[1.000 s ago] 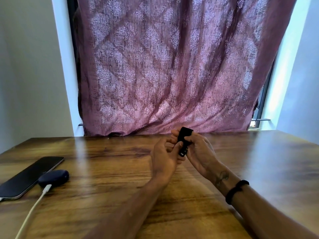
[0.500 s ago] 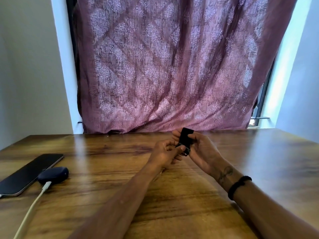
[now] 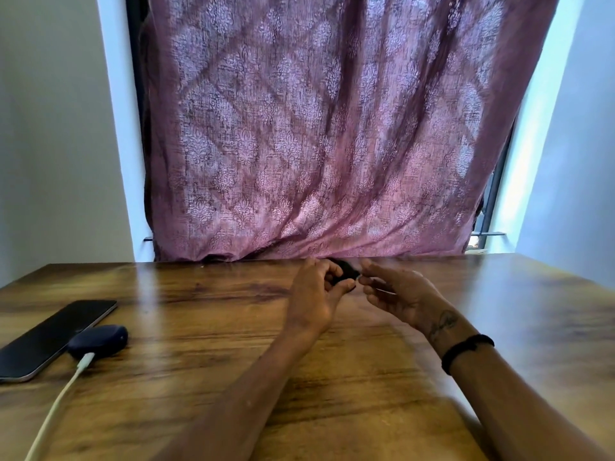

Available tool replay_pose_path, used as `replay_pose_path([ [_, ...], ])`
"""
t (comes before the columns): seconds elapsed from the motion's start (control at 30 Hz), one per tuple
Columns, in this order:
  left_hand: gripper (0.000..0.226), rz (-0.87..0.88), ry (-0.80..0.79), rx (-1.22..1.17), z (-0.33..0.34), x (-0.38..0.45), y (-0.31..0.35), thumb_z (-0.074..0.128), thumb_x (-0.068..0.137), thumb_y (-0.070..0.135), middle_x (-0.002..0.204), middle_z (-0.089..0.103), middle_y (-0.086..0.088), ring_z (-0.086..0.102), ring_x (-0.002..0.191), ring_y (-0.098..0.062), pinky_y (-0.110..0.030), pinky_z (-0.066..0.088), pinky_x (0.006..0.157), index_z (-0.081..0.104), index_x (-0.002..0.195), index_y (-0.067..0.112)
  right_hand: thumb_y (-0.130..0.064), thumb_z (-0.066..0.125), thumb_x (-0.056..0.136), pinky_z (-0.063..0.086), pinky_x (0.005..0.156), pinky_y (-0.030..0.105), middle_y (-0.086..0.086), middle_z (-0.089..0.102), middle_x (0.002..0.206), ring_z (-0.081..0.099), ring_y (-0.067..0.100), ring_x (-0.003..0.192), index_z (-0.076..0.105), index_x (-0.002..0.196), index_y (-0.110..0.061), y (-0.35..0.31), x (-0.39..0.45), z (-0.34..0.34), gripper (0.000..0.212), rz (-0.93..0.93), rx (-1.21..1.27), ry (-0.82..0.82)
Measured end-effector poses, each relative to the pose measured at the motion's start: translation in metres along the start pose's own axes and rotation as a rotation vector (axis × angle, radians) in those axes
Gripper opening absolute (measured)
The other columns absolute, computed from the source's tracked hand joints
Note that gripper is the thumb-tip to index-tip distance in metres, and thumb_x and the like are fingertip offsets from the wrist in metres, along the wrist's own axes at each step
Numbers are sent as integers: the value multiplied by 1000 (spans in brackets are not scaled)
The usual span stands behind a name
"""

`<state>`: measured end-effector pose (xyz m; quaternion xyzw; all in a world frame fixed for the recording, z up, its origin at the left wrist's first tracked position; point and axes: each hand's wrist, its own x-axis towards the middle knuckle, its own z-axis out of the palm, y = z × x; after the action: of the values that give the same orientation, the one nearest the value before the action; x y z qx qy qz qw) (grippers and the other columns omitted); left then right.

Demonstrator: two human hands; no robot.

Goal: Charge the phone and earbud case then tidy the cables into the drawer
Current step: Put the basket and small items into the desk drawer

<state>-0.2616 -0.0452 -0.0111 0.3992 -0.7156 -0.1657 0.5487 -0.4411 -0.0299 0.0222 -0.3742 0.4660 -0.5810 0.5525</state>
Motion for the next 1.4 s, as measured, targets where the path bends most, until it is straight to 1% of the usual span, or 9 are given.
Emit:
replay_pose_path([
  [0.1,21,123,-97,182,-9,-6,-1,80,86,29,99,52,8,53,80,-6,-19,46,72,65,96,18,-10,78,82,64,74,31,17,75,95,71,21,80,73,101,2,2,0,-7,23,74,102,-80],
  [0.3,20,345,-208,387,-15,-7,4,75,90,26,110,50,5,55,93,-13,-32,53,80,60,101,20,-43,80,84,55,98,42,18,76,115,71,29,104,79,111,-10,4,-2,-4,43,-52,-270,-167],
  [0.47,20,505,-275,475,-15,-6,12,73,92,23,118,48,5,56,97,-12,-32,57,81,59,108,23,-35,85,80,57,90,42,22,73,118,70,30,104,77,115,-6,2,-2,-10,46,8,-261,-226],
  [0.63,16,509,-260,457,-14,-8,16,74,92,26,113,53,5,57,95,-12,-32,57,78,61,101,22,-27,84,79,62,80,38,19,75,115,74,26,94,75,107,-6,-2,-10,-27,37,56,-294,-176],
  [0.77,16,529,-327,417,-6,-10,37,77,89,24,105,61,1,60,87,-17,-38,55,72,67,99,17,-16,76,88,57,99,48,24,70,125,69,35,108,65,128,2,-19,-40,-56,45,66,-380,-239],
  [0.9,18,501,-385,311,9,-17,59,82,84,25,91,66,3,65,78,-16,-37,55,69,72,96,15,-3,72,88,59,95,48,22,73,113,73,33,100,68,119,-2,-49,-85,-82,31,21,-500,-237],
  [0.97,19,481,-388,272,20,-23,77,84,82,28,82,67,3,63,70,-14,-39,54,65,73,91,16,-8,79,84,59,96,47,20,74,117,73,31,106,67,123,-2,-61,-115,-92,42,-39,-621,-227],
  [1.07,19,438,-379,184,35,-35,114,85,80,31,76,71,3,64,66,-12,-36,55,63,75,85,16,-17,91,73,62,90,43,12,77,113,75,26,103,68,123,-8,-69,-160,-98,56,-106,-841,-130],
  [1.4,26,294,-530,54,105,-89,227,89,70,34,74,71,6,70,71,-10,-27,55,69,71,87,24,4,74,87,65,76,40,16,78,100,78,28,90,70,114,-5,-80,-271,-172,29,-63,-1015,162],
])
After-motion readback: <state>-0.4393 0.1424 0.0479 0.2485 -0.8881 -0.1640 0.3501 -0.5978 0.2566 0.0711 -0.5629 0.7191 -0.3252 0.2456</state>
